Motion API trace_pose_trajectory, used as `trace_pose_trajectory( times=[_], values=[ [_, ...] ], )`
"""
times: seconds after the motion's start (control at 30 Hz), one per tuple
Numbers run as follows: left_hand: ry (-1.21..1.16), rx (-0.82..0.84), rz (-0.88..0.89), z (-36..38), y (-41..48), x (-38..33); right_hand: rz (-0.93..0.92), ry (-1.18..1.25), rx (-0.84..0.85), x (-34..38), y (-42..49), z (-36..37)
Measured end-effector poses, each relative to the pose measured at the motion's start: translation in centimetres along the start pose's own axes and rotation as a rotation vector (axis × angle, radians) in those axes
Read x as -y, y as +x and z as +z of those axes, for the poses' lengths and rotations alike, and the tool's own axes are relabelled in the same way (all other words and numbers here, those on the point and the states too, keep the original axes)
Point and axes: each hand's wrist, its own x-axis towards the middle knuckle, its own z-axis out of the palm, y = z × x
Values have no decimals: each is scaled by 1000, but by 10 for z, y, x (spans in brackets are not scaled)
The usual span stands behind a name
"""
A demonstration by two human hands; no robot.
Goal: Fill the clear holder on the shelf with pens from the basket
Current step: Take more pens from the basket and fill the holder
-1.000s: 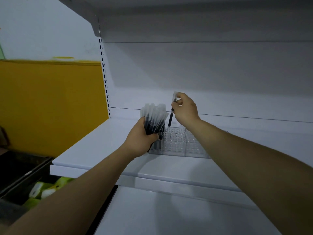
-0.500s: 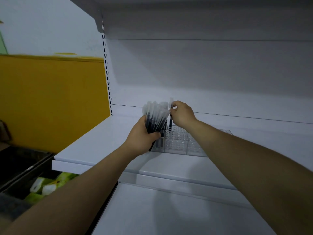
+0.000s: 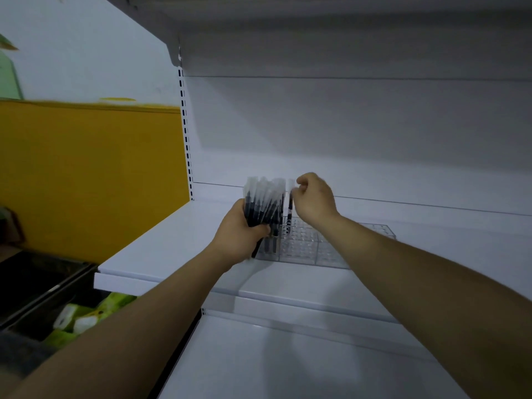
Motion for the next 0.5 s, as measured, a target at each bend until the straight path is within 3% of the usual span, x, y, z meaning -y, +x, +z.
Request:
trace_pose_trajectory(
  times=[0.07,0.17,0.27,0.5],
  values=[
    [-12,-6,-1,2,1,-2,-97,113,-77,7,-14,-9],
    [-32,-9,10,7,1,-8,-155,172,42,13,-33,-20],
    [-44,-6,31,13,0,-14,-130,218,171,11,-39,-23],
    [-38,-27,-13,14,-3,-18,7,468,136,20,-36,-35]
  ],
)
